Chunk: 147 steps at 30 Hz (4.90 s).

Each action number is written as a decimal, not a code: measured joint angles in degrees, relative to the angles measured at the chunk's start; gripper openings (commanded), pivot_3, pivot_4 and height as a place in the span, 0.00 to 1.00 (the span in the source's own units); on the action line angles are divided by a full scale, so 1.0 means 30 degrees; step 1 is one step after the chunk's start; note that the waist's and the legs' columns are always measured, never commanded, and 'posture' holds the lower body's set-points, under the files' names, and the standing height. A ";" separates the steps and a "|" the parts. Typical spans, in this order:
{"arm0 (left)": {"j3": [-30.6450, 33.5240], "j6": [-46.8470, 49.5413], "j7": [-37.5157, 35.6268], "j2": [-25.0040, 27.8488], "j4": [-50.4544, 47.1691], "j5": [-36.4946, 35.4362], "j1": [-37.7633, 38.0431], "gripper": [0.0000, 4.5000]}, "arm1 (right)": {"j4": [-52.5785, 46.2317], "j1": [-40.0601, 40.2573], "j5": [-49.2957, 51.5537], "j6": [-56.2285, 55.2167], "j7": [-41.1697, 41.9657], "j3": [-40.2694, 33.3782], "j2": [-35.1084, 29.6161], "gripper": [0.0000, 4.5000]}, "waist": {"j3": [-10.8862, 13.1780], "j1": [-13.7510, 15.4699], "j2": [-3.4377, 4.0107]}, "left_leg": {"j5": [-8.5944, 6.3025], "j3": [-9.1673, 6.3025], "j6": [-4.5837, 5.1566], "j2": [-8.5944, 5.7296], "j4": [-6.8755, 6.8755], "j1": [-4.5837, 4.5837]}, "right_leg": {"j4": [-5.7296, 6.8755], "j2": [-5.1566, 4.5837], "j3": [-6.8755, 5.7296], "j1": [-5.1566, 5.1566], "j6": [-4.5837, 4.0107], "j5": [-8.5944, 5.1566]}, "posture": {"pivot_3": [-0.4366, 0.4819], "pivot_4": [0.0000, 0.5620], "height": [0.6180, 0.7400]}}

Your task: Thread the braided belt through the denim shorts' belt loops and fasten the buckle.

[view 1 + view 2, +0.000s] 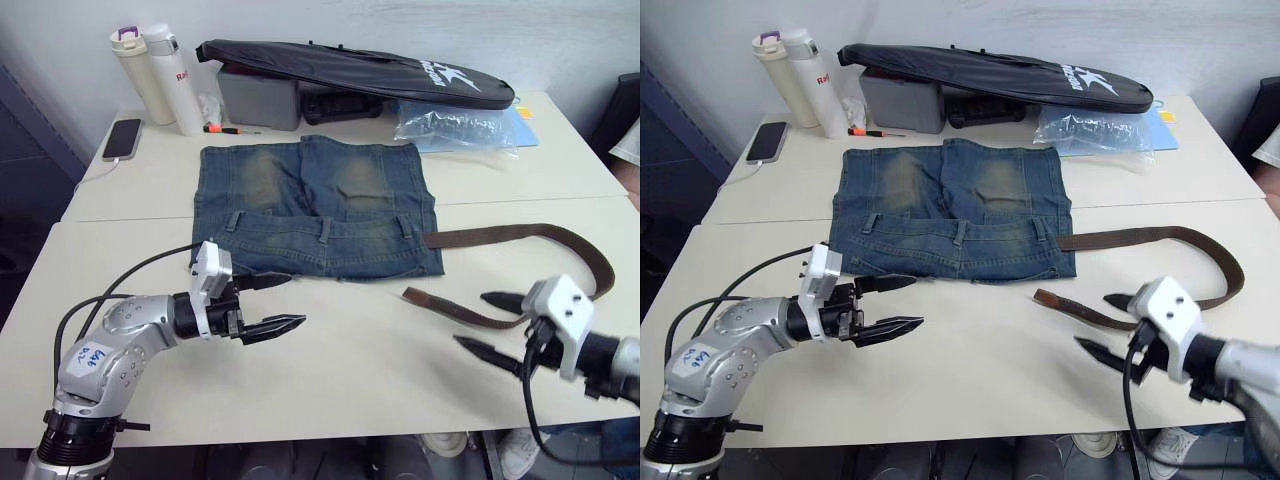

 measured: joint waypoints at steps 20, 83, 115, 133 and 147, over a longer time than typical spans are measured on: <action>-0.0960 0.0802 0.2593 -0.2917 -0.0219 -0.0482 -0.2422 1.00 | 0.6110 -0.5223 -0.1893 -0.1742 0.2737 0.5973 -0.0440 0.01 | -0.0004 -0.0305 0.0008 | 0.0012 -0.0010 -0.0009 -0.0019 0.0034 0.0020 | -0.0025 0.0028 0.0085 -0.0013 0.0182 0.0121 | 0.48 0.27 1.00; 0.0702 0.6212 1.0601 -1.4979 0.9307 -0.4148 -1.1866 0.00 | 0.1505 -0.3048 2.3284 0.1089 -1.4904 0.0134 1.1759 0.99 | 0.0062 0.0030 -0.0063 | -0.0007 0.0088 0.0013 0.0059 0.0131 -0.0007 | -0.0080 0.0184 0.0262 -0.0050 0.0173 0.0216 | 0.48 0.27 1.00; 0.0814 0.7506 1.2208 -1.4233 0.9644 -0.3326 -1.1474 0.41 | 0.3403 -0.6124 1.9554 -0.1439 -1.3895 0.2268 1.1971 0.00 | -0.0026 -0.0387 0.0081 | -0.0008 0.0106 0.0018 0.0061 0.0018 -0.0004 | -0.0063 0.0197 0.0273 -0.0104 0.0164 0.0213 | 0.48 0.27 1.00; -1.1563 -0.6261 0.3014 -0.7801 1.4664 1.1380 -1.2250 0.98 | 0.4527 -0.8283 1.5940 -0.1019 -1.7463 -0.0070 0.7226 0.00 | -0.0029 0.0058 0.0086 | 0.0015 0.0310 0.0066 0.0063 -0.0012 -0.0148 | -0.0061 0.0203 0.0454 -0.0350 0.0182 0.0294 | 0.48 0.27 1.00; -1.0157 -1.0561 0.1523 -1.0806 2.1462 1.3810 -1.4401 0.02 | 0.2016 -0.6847 1.5806 -0.1088 -1.8894 -0.0076 0.7703 0.00 | -0.0001 0.0104 0.0038 | 0.0021 0.0333 0.0108 0.0058 -0.0004 -0.0143 | -0.0078 0.0201 0.0470 -0.0334 0.0224 0.0331 | 0.48 0.27 1.00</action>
